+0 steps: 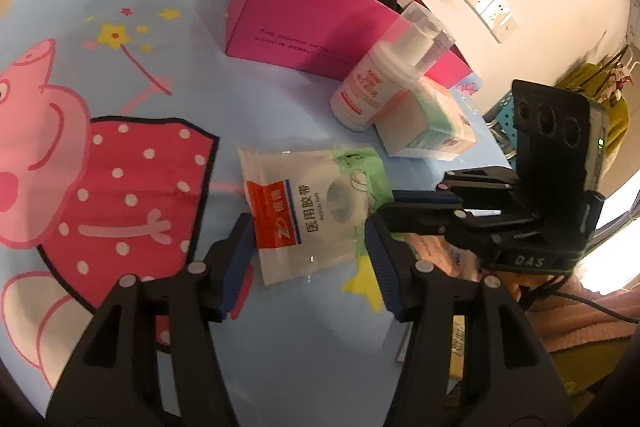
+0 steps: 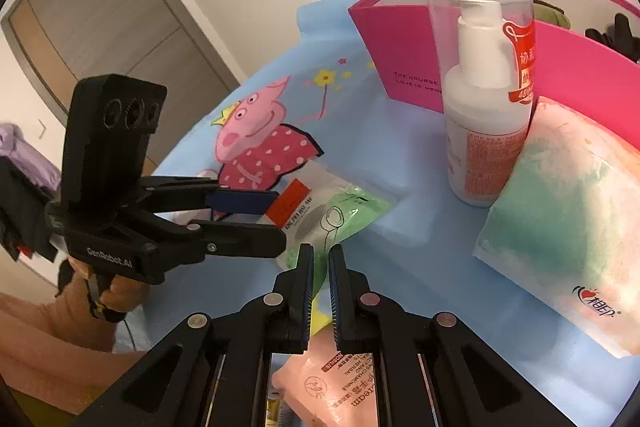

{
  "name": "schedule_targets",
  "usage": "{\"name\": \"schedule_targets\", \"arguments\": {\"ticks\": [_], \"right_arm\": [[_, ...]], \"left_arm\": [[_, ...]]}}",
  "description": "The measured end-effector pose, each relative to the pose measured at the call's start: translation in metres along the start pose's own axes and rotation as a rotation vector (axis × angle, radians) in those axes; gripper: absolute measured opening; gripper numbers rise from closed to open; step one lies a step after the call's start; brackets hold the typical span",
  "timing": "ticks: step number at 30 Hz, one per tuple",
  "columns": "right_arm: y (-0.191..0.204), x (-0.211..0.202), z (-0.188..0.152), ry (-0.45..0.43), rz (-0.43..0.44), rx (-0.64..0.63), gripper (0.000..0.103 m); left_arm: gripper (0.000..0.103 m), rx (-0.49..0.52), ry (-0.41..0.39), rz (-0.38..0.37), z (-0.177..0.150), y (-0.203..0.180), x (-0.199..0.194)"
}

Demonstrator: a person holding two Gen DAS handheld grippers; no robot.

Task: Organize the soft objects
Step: 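Grasp the white medical-tape pouch and lift it with the right gripper, then carry the pouch into the pink box and open the right gripper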

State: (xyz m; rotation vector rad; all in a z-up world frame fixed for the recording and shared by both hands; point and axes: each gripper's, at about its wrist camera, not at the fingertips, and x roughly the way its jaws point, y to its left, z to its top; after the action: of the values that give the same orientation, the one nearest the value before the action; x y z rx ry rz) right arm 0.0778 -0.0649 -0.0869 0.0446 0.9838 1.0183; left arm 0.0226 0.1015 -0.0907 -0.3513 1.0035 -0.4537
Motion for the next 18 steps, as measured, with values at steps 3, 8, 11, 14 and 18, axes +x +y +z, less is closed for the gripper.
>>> {"name": "schedule_targets", "arguments": {"ticks": [3,8,11,14,18], "right_arm": [[-0.002,-0.004,0.003,-0.015,0.011,0.011,0.007],[-0.002,-0.015,0.008,-0.040,0.004,0.003,0.007],[-0.001,-0.021,0.009,-0.054,0.008,-0.005,0.007],[-0.001,-0.025,0.008,-0.062,0.014,-0.007,0.007],[0.004,-0.035,0.010,-0.082,0.032,-0.012,0.007]], "left_arm": [[0.047,-0.024,0.007,-0.048,-0.001,0.000,0.002],[0.030,-0.031,0.006,-0.027,0.000,-0.001,0.005],[0.027,-0.059,-0.002,-0.057,0.001,0.001,0.005],[0.023,-0.065,-0.009,-0.055,0.002,-0.001,0.005],[0.020,-0.064,-0.026,-0.064,0.006,-0.006,-0.002]]}}
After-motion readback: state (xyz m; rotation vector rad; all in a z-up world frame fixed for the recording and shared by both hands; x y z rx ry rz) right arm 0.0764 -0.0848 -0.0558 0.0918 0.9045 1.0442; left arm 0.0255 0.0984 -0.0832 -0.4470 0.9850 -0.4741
